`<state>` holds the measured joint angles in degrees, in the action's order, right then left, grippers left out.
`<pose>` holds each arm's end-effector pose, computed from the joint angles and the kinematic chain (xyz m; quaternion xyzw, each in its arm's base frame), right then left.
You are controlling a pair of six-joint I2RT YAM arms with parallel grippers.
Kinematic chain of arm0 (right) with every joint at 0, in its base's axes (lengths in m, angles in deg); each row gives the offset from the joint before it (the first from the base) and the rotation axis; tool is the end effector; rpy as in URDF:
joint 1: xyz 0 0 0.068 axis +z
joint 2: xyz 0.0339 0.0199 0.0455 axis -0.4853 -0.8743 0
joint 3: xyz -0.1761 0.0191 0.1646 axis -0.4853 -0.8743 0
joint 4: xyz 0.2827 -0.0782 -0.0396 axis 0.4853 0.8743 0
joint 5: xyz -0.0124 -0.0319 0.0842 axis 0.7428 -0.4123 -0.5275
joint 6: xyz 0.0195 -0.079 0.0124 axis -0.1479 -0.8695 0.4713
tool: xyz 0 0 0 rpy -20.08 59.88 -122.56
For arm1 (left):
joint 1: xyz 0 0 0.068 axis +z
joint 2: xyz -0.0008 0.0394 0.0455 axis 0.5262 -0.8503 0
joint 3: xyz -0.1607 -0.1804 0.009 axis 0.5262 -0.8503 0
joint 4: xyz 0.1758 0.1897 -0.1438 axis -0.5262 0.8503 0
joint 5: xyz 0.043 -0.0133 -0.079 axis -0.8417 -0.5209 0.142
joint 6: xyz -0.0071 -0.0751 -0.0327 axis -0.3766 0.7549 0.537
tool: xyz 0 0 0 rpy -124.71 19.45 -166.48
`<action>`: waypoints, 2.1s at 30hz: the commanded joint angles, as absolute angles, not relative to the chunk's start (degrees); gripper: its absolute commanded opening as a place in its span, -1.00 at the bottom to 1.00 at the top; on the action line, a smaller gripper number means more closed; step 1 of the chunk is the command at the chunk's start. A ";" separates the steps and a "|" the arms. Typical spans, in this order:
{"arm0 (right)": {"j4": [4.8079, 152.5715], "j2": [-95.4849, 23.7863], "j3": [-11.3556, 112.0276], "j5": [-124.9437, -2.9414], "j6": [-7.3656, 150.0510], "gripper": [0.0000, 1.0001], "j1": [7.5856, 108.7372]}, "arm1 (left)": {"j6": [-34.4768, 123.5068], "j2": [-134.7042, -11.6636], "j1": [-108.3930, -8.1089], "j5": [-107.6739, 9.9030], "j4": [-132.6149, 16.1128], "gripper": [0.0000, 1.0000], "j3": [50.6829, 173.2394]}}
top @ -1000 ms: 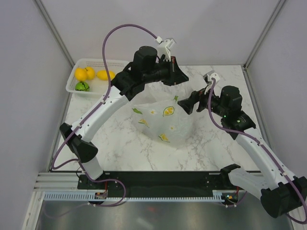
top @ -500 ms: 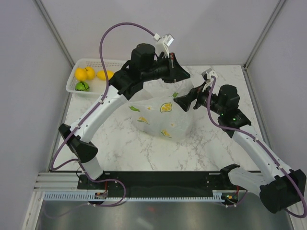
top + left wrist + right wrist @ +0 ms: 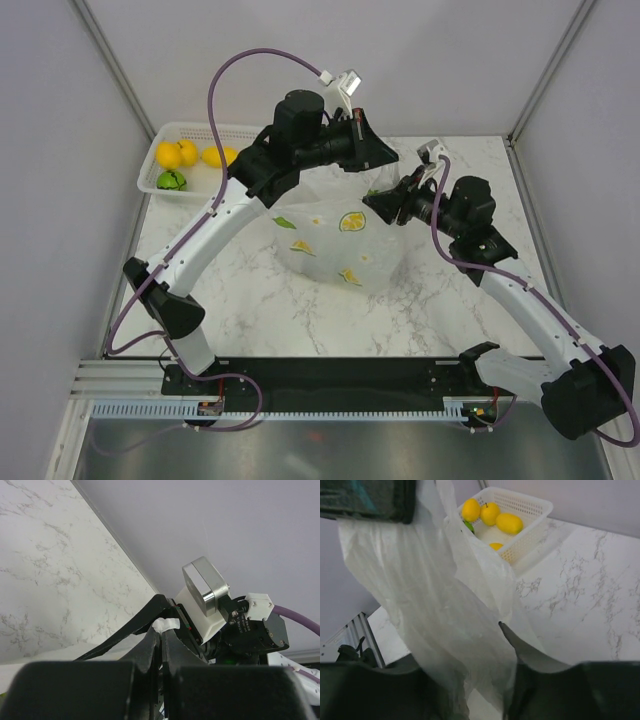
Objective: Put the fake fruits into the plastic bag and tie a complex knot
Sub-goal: Adjust the plastic bag at the center of the board.
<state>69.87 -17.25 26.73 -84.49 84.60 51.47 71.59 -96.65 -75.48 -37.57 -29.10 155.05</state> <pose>0.2992 0.1602 0.3216 -0.1832 0.6954 0.4073 0.5630 0.3071 -0.3270 0.4533 0.1421 0.7530 -0.5128 0.3872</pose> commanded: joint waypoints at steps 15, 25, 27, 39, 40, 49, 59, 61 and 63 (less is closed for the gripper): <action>76.24 -15.85 27.26 -76.43 88.87 -1.00 51.18 | 66.61 -89.28 -60.78 -37.28 -28.03 0.77 159.33; 79.50 -19.01 29.46 -85.48 88.78 -1.00 47.58 | 56.06 -71.70 -48.10 -41.77 -27.23 0.99 140.62; 80.29 -19.28 29.81 -86.53 88.87 -1.00 47.32 | 52.73 -69.07 -46.70 -39.76 -28.80 0.99 135.88; 84.07 -22.70 33.06 -88.73 88.87 -1.00 46.88 | 48.74 -64.21 -35.46 -0.58 -73.63 0.99 96.68; 83.98 -23.06 33.06 -88.82 88.87 -1.00 47.22 | 51.37 -65.27 -34.40 2.50 -78.51 1.00 95.00; 82.84 -25.43 34.46 -88.47 88.88 -1.00 47.31 | 67.22 -72.48 -31.93 15.10 -112.82 0.99 88.22; 84.33 -27.28 36.58 -88.56 87.91 -1.00 47.31 | 54.09 -78.29 -33.40 30.57 -100.16 1.00 96.91; 84.25 -27.37 36.84 -88.64 87.99 -1.00 47.23 | 44.85 -77.41 -33.86 27.51 -89.42 1.00 100.06; 84.25 -27.37 36.93 -88.56 88.08 -1.00 47.23 | 44.80 -77.67 -35.09 27.49 -89.37 1.00 103.23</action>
<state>85.08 -27.02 34.16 -87.57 88.69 47.19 54.37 -78.66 -33.64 25.16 -95.83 97.11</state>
